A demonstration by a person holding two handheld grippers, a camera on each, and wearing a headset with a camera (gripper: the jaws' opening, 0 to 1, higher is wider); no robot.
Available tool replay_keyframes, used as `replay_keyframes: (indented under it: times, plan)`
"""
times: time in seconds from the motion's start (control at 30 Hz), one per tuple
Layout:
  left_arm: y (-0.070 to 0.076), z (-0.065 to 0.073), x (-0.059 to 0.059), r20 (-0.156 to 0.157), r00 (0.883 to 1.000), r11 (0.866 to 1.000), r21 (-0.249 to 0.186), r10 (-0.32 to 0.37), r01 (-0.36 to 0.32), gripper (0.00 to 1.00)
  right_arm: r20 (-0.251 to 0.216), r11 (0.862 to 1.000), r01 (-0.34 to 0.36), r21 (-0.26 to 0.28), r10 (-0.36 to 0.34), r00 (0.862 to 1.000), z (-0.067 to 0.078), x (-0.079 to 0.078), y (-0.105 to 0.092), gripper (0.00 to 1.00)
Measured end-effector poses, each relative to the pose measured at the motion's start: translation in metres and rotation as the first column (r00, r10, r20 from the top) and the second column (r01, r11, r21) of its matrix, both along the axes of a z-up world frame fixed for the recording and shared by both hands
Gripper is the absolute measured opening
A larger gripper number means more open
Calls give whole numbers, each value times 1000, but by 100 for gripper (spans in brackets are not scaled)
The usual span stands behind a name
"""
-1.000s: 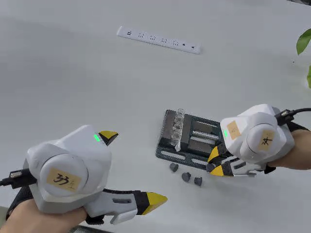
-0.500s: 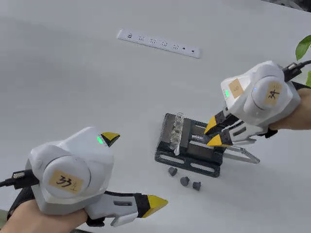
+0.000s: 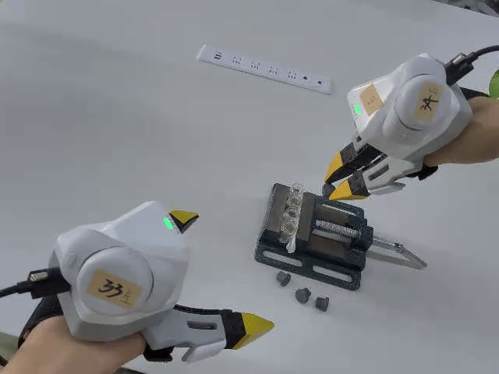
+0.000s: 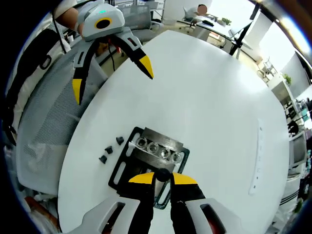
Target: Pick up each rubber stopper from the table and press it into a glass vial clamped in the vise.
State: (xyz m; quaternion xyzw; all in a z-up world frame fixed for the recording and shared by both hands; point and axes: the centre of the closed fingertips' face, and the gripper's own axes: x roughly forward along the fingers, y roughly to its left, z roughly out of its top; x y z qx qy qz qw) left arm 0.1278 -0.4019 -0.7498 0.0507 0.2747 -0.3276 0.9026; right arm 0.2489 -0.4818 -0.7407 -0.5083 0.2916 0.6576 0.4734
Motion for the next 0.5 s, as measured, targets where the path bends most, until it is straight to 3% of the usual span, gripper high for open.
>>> replay_keyframes:
  times: [0.5]
  plan:
    - [2,-9,-1,-23,1000,1000,6,-5,5,93,-20,998,-59,-15,59,998,-6,11,19,7]
